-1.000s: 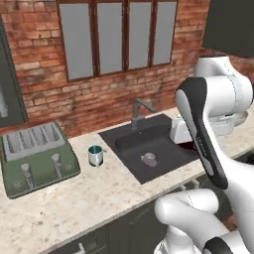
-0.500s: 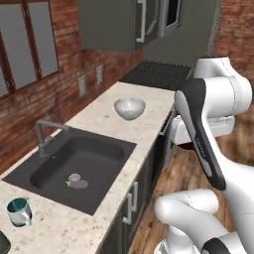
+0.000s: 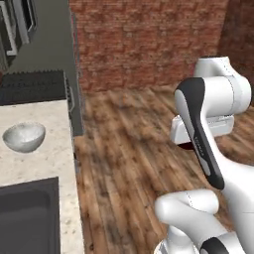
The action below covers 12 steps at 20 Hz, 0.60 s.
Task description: Clear the mugs and bowl far away from the sink.
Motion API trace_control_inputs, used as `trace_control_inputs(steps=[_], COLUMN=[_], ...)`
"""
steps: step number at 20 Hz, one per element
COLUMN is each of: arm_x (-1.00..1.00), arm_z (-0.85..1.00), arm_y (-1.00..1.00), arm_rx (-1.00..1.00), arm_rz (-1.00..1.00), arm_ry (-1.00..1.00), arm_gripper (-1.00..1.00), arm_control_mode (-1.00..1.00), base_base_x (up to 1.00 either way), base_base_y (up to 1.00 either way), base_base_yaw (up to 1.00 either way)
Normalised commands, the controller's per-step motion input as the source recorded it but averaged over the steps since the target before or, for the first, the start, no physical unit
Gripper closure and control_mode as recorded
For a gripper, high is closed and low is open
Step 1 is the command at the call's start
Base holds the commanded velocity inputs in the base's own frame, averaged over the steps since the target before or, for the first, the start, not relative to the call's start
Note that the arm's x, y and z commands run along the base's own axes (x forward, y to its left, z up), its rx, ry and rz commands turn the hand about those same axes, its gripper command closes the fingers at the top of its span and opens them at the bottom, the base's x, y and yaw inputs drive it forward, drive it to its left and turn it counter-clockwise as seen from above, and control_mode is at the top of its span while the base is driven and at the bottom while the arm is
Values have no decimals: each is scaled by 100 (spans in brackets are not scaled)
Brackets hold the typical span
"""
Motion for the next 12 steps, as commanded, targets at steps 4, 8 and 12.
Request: trace_control_inputs(steps=[4,8,12], arm_x=[0,0,0], arm_z=[0,0,0], arm_y=[0,0,0], arm_rx=[0,0,0], arm_rz=[0,0,0], arm_ry=[0,0,0], arm_gripper=[100,100,100], arm_control_mode=[100,100,100], base_base_x=[0,0,0], base_base_y=[0,0,0], base_base_yaw=[-100,-100,-100])
